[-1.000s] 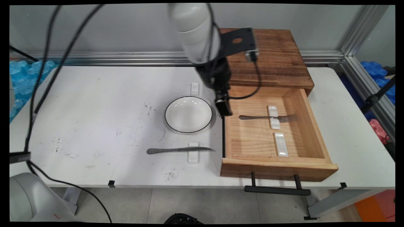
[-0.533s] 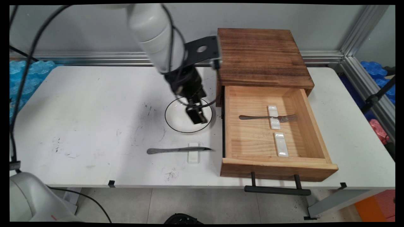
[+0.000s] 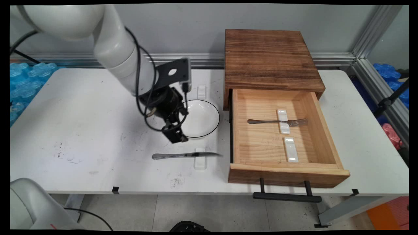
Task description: Pick up the knife from the right of the white plate
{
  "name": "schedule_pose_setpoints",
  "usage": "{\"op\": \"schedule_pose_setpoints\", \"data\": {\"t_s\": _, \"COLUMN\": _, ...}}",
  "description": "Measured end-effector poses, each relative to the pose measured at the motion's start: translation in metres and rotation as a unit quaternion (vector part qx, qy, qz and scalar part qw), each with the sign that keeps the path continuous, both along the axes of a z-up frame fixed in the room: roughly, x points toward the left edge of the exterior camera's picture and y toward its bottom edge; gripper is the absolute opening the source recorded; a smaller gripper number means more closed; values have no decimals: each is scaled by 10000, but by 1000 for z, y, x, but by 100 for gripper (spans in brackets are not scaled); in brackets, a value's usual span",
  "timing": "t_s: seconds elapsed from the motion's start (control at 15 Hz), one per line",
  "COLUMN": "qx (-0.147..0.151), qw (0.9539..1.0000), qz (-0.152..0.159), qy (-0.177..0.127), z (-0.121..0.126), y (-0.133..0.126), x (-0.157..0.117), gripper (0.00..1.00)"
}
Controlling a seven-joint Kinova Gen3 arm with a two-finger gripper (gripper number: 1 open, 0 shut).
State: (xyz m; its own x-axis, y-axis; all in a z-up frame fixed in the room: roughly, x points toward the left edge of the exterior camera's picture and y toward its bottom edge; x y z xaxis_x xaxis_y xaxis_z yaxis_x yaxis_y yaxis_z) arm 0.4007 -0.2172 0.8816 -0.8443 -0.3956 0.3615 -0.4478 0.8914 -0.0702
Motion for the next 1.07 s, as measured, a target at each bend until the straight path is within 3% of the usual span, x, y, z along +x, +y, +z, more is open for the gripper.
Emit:
{"op": "schedule_pose_setpoints", "data": {"t_s": 0.33, "qx": 60, "qw": 10000, "qz": -5, "qy": 12, "z": -28, "y": 11, "x": 18, "gripper": 100}}
{"op": "schedule_pose_setpoints", "data": {"t_s": 1.07, "qx": 259, "qw": 9996, "qz": -126, "qy": 69, "z": -78, "y": 22, "x": 28, "gripper": 100}}
